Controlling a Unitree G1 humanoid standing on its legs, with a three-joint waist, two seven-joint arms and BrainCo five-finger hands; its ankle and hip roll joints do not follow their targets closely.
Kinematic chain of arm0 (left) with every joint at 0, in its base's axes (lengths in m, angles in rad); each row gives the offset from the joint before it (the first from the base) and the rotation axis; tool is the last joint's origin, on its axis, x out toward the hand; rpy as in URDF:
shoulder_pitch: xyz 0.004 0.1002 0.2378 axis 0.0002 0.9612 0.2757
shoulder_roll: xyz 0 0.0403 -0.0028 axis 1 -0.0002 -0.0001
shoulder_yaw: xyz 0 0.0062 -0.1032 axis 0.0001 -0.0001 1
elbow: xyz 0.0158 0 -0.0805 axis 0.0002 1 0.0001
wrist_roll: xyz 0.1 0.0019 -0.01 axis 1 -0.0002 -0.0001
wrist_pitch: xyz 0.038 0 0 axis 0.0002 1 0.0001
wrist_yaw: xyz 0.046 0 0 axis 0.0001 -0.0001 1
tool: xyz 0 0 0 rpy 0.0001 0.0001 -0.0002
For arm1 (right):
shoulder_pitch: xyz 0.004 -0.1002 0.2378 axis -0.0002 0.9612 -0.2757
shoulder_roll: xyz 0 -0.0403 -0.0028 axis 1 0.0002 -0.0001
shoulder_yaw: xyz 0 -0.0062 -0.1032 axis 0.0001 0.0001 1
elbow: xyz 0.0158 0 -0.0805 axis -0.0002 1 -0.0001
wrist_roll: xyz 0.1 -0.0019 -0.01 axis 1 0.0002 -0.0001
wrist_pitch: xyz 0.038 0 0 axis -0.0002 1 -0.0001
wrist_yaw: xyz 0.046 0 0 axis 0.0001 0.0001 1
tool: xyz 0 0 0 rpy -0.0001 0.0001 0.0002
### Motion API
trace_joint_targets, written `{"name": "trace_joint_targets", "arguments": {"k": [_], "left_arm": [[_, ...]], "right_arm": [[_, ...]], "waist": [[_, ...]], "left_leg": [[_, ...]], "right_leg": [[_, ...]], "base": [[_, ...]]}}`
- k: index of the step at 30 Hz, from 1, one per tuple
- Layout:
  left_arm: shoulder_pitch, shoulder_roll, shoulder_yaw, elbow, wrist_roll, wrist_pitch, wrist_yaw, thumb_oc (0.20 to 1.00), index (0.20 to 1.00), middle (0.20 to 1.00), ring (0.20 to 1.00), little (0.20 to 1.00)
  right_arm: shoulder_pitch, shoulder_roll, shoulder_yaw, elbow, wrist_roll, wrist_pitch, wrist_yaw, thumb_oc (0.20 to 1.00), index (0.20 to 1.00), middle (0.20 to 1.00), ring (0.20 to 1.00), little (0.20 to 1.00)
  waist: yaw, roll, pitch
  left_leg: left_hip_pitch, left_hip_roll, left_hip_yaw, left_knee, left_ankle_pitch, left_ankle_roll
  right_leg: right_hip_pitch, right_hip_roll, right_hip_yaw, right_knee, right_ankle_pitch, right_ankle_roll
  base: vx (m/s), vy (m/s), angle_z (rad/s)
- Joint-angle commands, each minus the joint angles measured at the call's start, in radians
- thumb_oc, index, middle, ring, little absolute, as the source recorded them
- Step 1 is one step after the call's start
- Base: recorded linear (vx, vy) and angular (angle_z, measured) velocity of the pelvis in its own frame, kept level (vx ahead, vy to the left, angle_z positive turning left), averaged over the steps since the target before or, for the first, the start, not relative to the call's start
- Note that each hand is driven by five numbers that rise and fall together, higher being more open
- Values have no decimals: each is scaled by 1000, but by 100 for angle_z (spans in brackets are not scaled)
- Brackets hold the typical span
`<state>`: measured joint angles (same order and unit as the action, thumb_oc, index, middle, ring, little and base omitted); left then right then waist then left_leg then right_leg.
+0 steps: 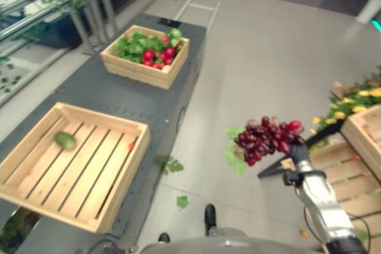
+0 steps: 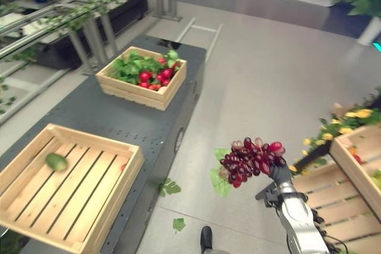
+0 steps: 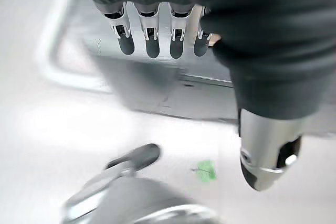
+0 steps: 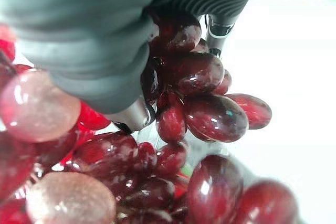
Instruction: Pick up the fruits from the basket on one side to the basket on the other side
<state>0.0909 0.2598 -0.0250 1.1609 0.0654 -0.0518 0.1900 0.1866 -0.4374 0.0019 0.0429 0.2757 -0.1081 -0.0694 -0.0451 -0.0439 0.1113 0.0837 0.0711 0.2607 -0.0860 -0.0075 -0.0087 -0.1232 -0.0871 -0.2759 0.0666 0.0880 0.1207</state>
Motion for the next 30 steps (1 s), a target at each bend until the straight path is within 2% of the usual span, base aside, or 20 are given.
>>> {"name": "trace_joint_targets", "arguments": {"k": [1,2,3,5,9,10,12,13,16,17,19,23,24,25,26,27,28,30], "left_arm": [[-55,15,-27,18,42,-16,8,1000,1000,1000,1000,1000],[-54,15,-28,18,42,-16,8,1000,1000,1000,1000,1000],[-65,16,-37,-7,34,-21,5,1000,1000,1000,1000,1000],[-73,17,-46,-33,20,-24,2,1000,1000,1000,1000,1000],[-76,15,-43,-59,-31,-30,6,1000,1000,1000,1000,1000],[-78,14,-42,-50,-35,-27,6,1000,1000,1000,1000,1000],[-78,14,-43,-50,-35,-27,6,1000,1000,1000,1000,1000],[-71,6,-34,-32,-36,-23,6,1000,1000,1000,1000,1000],[-65,-27,-30,-11,-34,-19,4,1000,1000,1000,1000,1000],[-65,-28,-30,-11,-34,-19,4,1000,1000,1000,1000,1000],[-60,-51,-40,-9,-31,-22,1,1000,1000,1000,1000,1000],[-59,-61,-53,-16,-23,-22,6,1000,1000,1000,1000,1000],[-57,-62,-65,-30,-16,-24,15,1000,1000,1000,1000,1000],[-52,-63,-74,-59,-21,-31,38,1000,1000,1000,1000,1000],[-53,-64,-73,-59,-21,-31,39,1000,1000,1000,1000,1000],[-52,-71,-65,-51,-51,-37,61,1000,1000,1000,1000,1000],[-53,-71,-65,-50,-51,-37,61,1000,1000,1000,1000,1000],[-43,-69,-42,-36,-88,-37,79,1000,1000,1000,1000,1000]], "right_arm": [[-62,-21,-84,-147,7,-100,-4,200,200,200,200,200],[-61,-21,-85,-148,7,-100,-3,200,200,200,200,200],[-54,-24,-94,-153,3,-97,-3,200,200,200,200,200],[-46,-30,-103,-159,-9,-91,-1,200,200,200,200,200],[-53,-27,-96,-153,-8,-83,-4,200,200,200,200,200],[-55,-25,-91,-162,-5,-81,-2,200,200,200,200,200],[-55,-25,-91,-163,-5,-81,-2,200,200,200,200,200],[-55,-24,-82,-173,-1,-78,6,200,200,200,200,200],[-34,-40,-98,-214,-6,-76,11,200,200,200,200,200],[-32,-41,-99,-215,-6,-75,12,200,200,200,200,200],[-18,-58,-104,-231,0,-79,18,200,200,200,200,200],[-15,-73,-102,-251,10,-84,26,200,200,200,200,200],[-16,-82,-99,-257,21,-89,24,200,200,200,200,200],[-35,-102,-80,-255,23,-98,18,200,200,200,200,200],[-36,-102,-80,-254,23,-98,18,200,200,200,200,200],[-65,-114,-57,-239,24,-100,19,200,200,200,200,200],[-66,-114,-57,-239,24,-100,19,200,200,200,200,200],[-83,-119,-29,-247,29,-105,29,200,200,200,200,200]], "waist": [[17,7,-1],[19,7,0],[23,19,0],[24,30,-2],[37,32,-13],[37,28,-20],[39,28,-20],[44,22,-30],[22,24,-40],[23,25,-40],[4,34,-35],[-7,37,-27],[-16,32,-18],[9,31,14],[7,32,14],[44,22,30],[42,22,29],[84,-2,34]], "left_leg": [[-70,-62,-81,35,-21,16],[-69,-62,-79,35,-22,16],[-71,-46,-51,42,-21,17],[-68,-30,-20,52,-27,17],[-86,-6,60,86,-27,15],[-91,4,97,102,-27,15],[-91,4,99,103,-28,15],[-87,18,133,117,-44,-4],[-96,61,179,148,-24,-37],[-95,63,180,147,-23,-39],[-108,106,200,176,3,-66],[-111,142,205,194,15,-83],[-118,172,199,232,16,-90],[-162,154,82,279,28,-75],[-164,154,80,281,27,-75],[-203,66,-121,262,11,-66],[-206,65,-122,261,14,-65],[-238,-35,-291,305,-27,-53]], "right_leg": [[53,-55,7,83,-108,18],[52,-55,9,86,-109,19],[66,-82,-28,128,-127,14],[77,-117,-54,179,-146,16],[130,-179,-127,190,-121,31],[128,-165,-136,209,-132,32],[126,-165,-134,210,-133,32],[160,-167,-184,159,-163,38],[195,-110,-146,31,-179,24],[196,-107,-145,28,-178,22],[211,-61,-101,-24,-189,2],[215,-27,-68,-40,-196,-15],[219,-4,-46,-49,-199,-26],[196,15,-12,-45,-191,-48],[195,15,-13,-44,-192,-48],[191,29,36,-49,-190,-54],[188,28,35,-50,-187,-54],[184,58,124,-47,-183,-61]], "base": [[-46,-5,-47],[-86,-28,-37],[-90,-28,-40],[-91,-51,-76],[-113,-89,-82],[-70,-91,-60],[-1,-109,-67],[5,-237,-78],[-27,-299,-70],[-70,-285,-61],[-59,-229,-50],[-37,-187,-44],[-176,-268,-49],[-176,-267,-22],[-190,-211,-39],[-47,-99,-58],[-35,-186,-122],[35,-177,-119]]}}
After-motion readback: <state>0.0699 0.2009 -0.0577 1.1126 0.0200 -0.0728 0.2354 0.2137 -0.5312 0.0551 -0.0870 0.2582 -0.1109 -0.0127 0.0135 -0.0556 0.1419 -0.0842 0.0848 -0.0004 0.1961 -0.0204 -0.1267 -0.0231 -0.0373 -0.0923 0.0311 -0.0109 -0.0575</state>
